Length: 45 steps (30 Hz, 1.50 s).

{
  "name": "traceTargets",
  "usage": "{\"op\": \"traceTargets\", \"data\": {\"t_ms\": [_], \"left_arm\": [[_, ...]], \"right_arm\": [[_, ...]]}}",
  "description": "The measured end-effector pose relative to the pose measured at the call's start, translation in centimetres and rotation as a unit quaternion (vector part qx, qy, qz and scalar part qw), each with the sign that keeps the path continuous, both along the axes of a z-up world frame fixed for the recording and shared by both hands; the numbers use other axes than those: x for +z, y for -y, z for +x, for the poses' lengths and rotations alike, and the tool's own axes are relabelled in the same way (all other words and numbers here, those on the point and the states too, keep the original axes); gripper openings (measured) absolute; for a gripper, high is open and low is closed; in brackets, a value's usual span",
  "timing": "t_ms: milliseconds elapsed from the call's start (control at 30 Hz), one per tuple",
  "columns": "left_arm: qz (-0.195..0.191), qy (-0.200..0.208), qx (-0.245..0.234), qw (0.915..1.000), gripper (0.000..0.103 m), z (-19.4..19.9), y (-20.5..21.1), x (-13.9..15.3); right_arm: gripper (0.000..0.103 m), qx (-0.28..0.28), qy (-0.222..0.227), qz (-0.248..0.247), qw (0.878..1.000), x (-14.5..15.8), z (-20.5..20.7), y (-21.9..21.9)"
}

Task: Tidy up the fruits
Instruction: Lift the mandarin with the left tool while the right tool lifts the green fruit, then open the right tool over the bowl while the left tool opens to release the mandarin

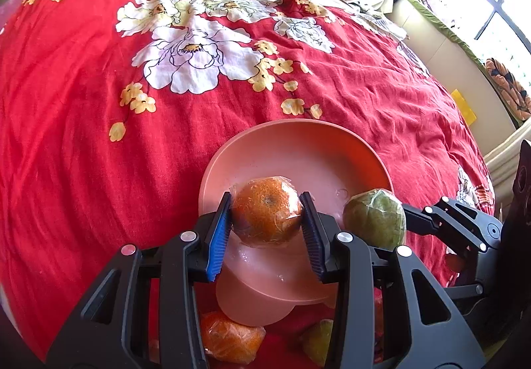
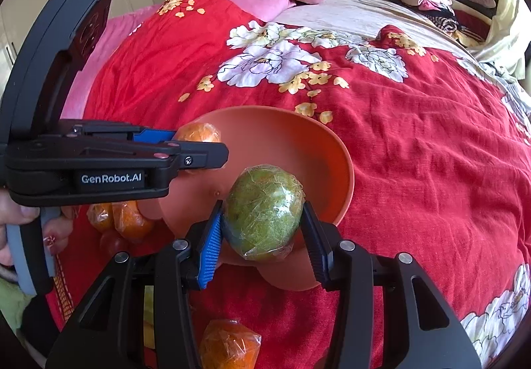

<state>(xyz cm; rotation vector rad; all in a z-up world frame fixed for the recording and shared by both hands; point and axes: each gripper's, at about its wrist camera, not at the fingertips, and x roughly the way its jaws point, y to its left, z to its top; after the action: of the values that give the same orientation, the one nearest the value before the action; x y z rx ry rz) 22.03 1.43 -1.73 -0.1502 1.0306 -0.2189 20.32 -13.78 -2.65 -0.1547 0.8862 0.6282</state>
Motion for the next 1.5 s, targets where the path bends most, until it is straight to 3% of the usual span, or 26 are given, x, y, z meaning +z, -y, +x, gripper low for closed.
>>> {"op": "traceTargets", "data": {"t_ms": [367, 533, 1200, 1500], "left_arm": [[0.004, -0.001, 0.000, 1.0000, 0.032, 0.2, 0.1, -0.1], [0.010, -0.001, 0.000, 0.9999, 0.032, 0.3, 0.2, -0.2], [0.017, 0.000, 0.004, 0.9998, 0.033, 0.1, 0.3, 0.3], [0.010, 0.036, 0.014, 0.9992, 0.047, -1.3, -0.5, 3.3]], "right_arm": [[0.046, 0.001, 0.001, -0.001, 1.000, -0.2, -0.1, -0.1], [0.056, -0.006, 0.008, 0.008, 1.000, 0.5, -0.6, 0.5], [0.068, -0.036, 0.025, 0.034, 0.998, 2.4, -2.5, 3.5], [0.077, -0.045, 0.033, 0.038, 0.998, 3.0, -2.9, 3.9]]}}
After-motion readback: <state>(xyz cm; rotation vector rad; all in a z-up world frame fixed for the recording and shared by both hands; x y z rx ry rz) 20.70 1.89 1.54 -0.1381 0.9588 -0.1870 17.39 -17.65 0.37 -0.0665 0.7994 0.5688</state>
